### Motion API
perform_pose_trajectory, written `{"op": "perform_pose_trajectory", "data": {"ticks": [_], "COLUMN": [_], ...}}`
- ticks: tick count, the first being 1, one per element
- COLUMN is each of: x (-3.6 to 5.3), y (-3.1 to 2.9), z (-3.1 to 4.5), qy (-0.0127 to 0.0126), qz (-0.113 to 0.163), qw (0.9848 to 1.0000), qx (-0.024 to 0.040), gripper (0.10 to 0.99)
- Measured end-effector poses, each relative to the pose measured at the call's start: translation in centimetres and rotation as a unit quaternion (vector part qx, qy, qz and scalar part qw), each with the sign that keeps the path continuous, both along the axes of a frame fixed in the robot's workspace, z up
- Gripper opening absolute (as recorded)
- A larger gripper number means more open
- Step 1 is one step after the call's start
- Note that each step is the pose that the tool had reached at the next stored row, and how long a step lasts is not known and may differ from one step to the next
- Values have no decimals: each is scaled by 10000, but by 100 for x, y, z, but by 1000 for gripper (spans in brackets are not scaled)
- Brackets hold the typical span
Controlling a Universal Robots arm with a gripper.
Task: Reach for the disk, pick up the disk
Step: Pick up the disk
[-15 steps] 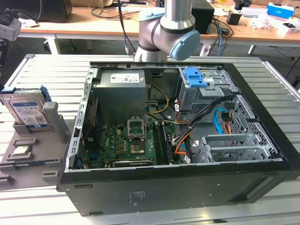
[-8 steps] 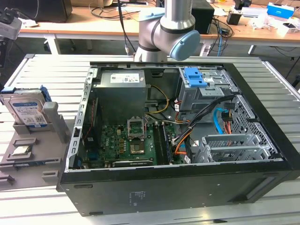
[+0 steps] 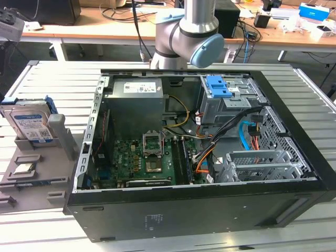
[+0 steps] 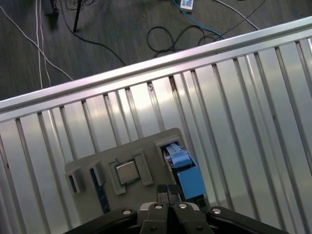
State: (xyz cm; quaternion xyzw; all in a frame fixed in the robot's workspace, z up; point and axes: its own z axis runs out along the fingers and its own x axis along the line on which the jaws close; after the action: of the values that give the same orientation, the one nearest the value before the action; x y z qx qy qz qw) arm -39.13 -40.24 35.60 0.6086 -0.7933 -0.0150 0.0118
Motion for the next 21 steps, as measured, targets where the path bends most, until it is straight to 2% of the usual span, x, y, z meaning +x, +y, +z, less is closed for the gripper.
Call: {"op": "perform_pose_trajectory", "data": {"ticks": [9, 15, 21], "x": [0, 0, 0], "y": [0, 0, 0], "z": [0, 0, 0], "qy": [0, 0, 0], "qz": [375, 703, 1012], "qw": [9993, 9975, 9949], "qx": [0, 0, 0], "gripper": [106, 106, 106]}}
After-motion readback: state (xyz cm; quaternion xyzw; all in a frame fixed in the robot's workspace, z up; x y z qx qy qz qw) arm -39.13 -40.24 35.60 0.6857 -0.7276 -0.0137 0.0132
